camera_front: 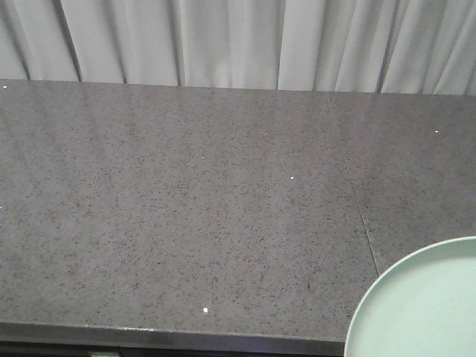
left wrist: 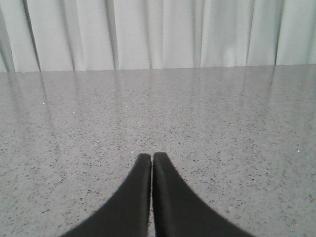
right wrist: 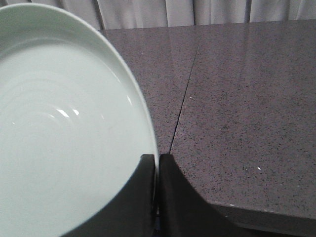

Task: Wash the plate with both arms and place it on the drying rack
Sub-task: 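Lift the pale green plate with the right gripper toward the robot, then drive away from the counter holding the plate in the right gripper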

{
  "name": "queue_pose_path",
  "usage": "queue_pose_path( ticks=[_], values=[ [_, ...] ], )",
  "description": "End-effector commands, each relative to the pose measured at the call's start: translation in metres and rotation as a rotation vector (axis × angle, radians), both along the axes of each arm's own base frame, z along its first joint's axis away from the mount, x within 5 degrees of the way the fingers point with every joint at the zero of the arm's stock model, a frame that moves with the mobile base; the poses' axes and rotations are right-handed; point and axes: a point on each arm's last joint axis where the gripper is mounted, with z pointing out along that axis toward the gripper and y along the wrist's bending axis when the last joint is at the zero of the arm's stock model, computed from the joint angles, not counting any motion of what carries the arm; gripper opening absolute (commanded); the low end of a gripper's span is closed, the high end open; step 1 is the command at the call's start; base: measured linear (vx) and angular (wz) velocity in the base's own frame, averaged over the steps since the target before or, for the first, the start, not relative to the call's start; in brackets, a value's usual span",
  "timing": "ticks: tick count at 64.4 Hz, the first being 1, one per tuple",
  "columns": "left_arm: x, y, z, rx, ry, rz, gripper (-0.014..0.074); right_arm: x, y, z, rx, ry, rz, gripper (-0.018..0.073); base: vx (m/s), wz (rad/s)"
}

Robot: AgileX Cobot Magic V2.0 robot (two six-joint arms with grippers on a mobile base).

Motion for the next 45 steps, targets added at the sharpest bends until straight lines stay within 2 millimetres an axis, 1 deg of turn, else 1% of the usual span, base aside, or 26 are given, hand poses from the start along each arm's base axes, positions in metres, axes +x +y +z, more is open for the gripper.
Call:
queue_pose_path(
  ticks=[1,20,45],
  values=[
    [-0.0003,-0.0005,0.0029,-0.014,-0.079,-0.006,-0.0005,0.0026,0.0003,0.0121,0.02,-0.074,-0.007,-0.0005,-0.04,0.08],
    [-0.0003,-0.0005,0.0029,-0.014,-0.079,-0.006,-0.0005,0.0026,0.0003,0.0122,0.021,-0.073,-0.007,-0.0005,-0.08,0.19],
    [-0.0003,-0.0005,0.0029,-0.014,-0.079,-0.006,-0.0005,0.0026,0.0003,0.0122,0.021,-0.073,-0.007,-0.0005,-0.16,0.39]
  ],
)
